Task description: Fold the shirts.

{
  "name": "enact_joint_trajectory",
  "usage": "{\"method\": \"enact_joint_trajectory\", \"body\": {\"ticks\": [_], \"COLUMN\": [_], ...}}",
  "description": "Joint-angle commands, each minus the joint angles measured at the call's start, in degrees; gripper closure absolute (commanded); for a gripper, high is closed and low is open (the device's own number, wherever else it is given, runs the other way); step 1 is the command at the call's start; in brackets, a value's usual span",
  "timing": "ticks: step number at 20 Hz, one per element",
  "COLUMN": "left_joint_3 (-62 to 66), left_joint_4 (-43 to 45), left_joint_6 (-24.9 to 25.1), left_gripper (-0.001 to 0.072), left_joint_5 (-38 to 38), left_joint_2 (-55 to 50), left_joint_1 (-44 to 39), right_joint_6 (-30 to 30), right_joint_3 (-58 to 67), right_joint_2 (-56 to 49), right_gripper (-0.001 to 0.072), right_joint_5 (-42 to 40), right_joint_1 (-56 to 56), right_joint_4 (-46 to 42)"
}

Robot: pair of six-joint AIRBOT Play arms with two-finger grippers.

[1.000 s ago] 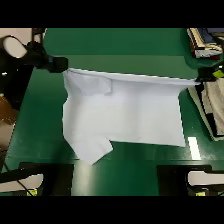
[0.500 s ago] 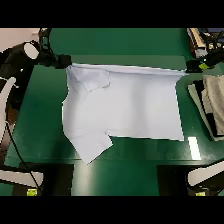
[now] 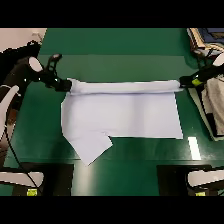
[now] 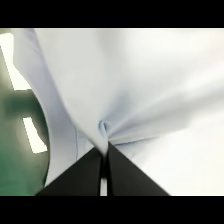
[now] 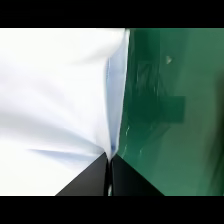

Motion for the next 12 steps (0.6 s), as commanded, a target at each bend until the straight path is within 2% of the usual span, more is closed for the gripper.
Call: {"method": "enact_joint_trajectory", "body": {"ticks": [1, 3, 4, 5, 6, 7, 9, 12], "left_joint_3": [-5.5, -5.5, -5.4, -5.1, -4.3, -3.4, -3.9, -10.8], "left_joint_4": [-0.7, -0.7, -0.5, -0.4, -0.2, -0.2, 0.0, 1.1], "left_joint_6": [0.3, -3.0, -4.8, -5.4, -5.7, -5.6, -5.7, -7.9], "left_gripper": [0.0684, 0.0682, 0.0501, 0.0188, 0.0165, 0.0225, 0.0227, 0.0227], "left_joint_5": [3.1, 2.6, 2.1, 0.8, -2.0, -5.3, -8.6, -9.6], "left_joint_2": [-0.1, 0.0, 0.1, 0.2, 0.2, 0.3, 3.3, 13.0], "left_joint_1": [0.1, 0.2, 0.2, 0.2, 0.2, 0.2, 0.2, 0.2], "right_joint_6": [0.0, 1.2, 1.5, 2.1, 2.3, 2.3, 2.5, 2.5], "right_joint_3": [-7.1, -8.4, -8.4, -8.4, -8.3, -8.3, -8.3, -8.3], "right_joint_2": [1.2, 1.2, 1.2, 1.4, 2.1, 3.2, 6.8, 12.8], "right_gripper": [0.0695, 0.0692, 0.0614, 0.0399, 0.0347, 0.0347, 0.0347, 0.0347], "right_joint_5": [-2.2, -2.3, -1.8, -1.3, -0.5, 0.2, 1.8, 6.4], "right_joint_1": [2.0, 2.6, 2.6, 2.6, 2.5, 2.1, 0.4, -2.8], "right_joint_4": [0.4, 0.4, 0.5, 0.5, 0.4, 0.3, 0.4, 0.4]}}
